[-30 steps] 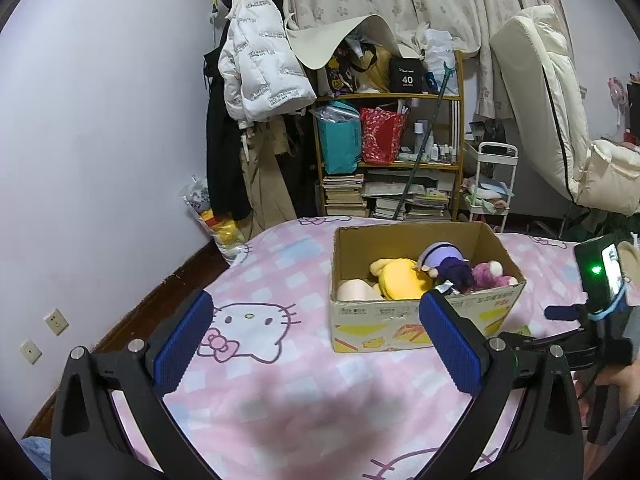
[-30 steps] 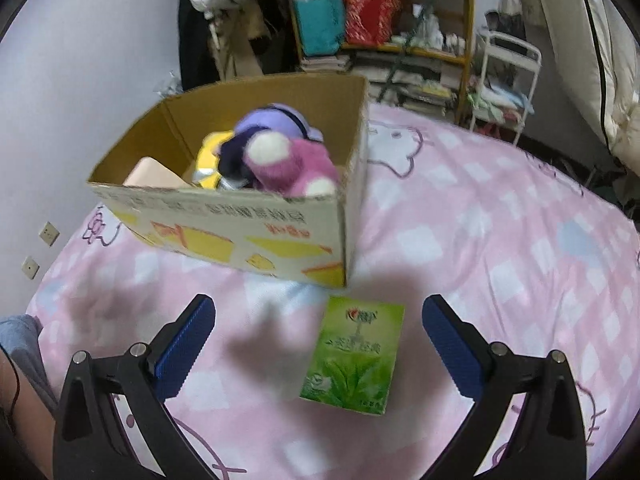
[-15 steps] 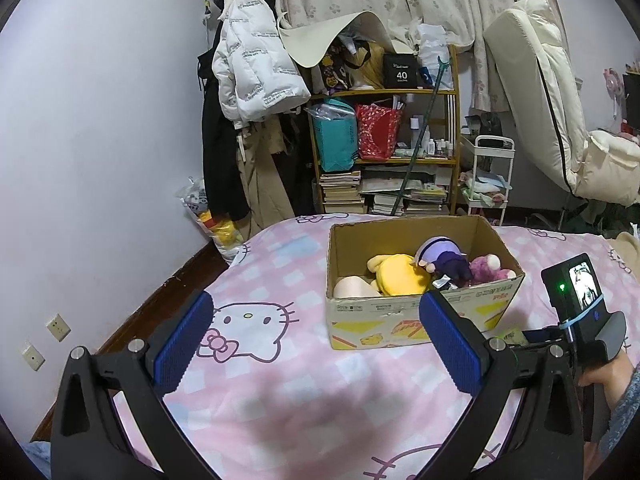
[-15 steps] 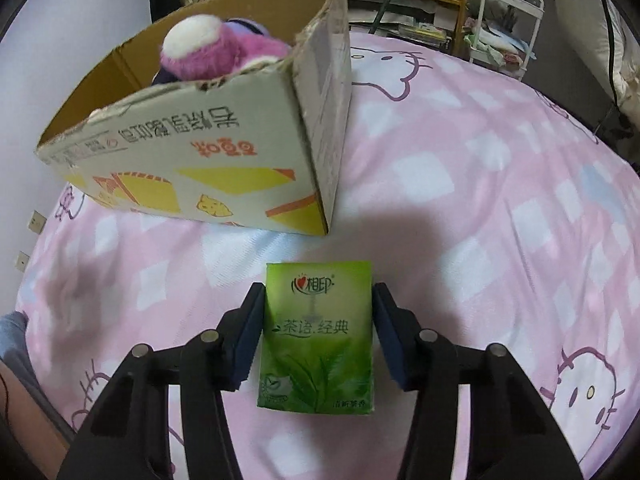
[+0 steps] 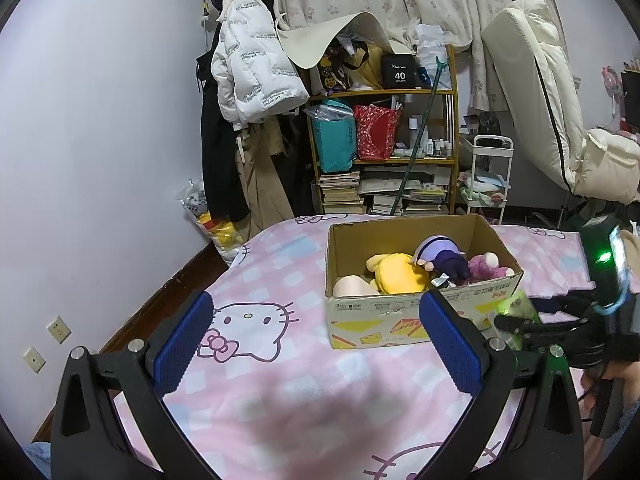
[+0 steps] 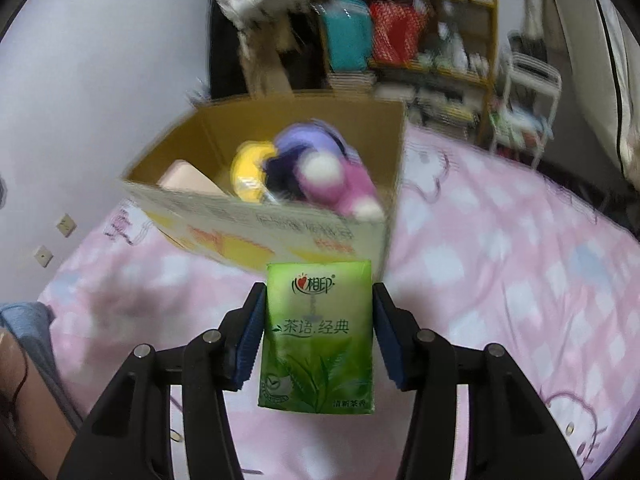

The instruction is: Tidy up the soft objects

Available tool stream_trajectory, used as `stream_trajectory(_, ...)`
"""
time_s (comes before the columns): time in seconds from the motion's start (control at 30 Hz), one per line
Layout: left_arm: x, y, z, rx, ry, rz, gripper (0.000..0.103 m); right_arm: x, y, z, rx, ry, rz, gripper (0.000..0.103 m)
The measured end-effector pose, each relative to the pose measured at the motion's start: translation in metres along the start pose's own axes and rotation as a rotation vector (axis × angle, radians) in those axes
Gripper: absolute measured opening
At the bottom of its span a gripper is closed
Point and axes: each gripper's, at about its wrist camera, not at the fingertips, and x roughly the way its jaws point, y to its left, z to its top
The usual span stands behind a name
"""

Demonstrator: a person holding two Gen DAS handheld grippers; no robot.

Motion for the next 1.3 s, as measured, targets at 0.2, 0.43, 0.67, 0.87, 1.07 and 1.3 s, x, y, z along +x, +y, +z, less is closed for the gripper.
stream_trajectory(0.2, 0.0, 0.003, 0.0, -0.006, -0.016, 0.002, 0.101, -0.028, 0.026, 0.025, -0.056, -0.146, 0.042, 0.054)
stream_trajectory(0.43, 0.001, 0.009, 0.001, -0.032, -0.042, 0.012, 0.101, -0.022, 0.046, 0.07, -0.084, -0.245, 0.088, 0.055)
stream_trajectory(0.67, 0.01, 0.015, -0.001, -0.061, -0.021, 0.016, 0.101, 0.02, 0.054, 0.098, -0.065, -0.225, 0.084, 0.055)
stream_trajectory(0.87, 0.011, 0.014, -0.002, -0.057, -0.02, 0.016, 0.101, 0.038, 0.054, 0.1, -0.056, -0.189, 0.077, 0.056)
stream_trajectory(1.07, 0.011, 0.012, -0.003, -0.038, -0.019, 0.02, 0.101, 0.041, 0.047, 0.1, -0.045, -0.187, 0.07, 0.068)
stream_trajectory(1.3, 0.009, 0.013, -0.003, -0.044, -0.026, 0.019, 0.101, 0.02, 0.037, 0.097, -0.013, -0.221, 0.056, 0.087)
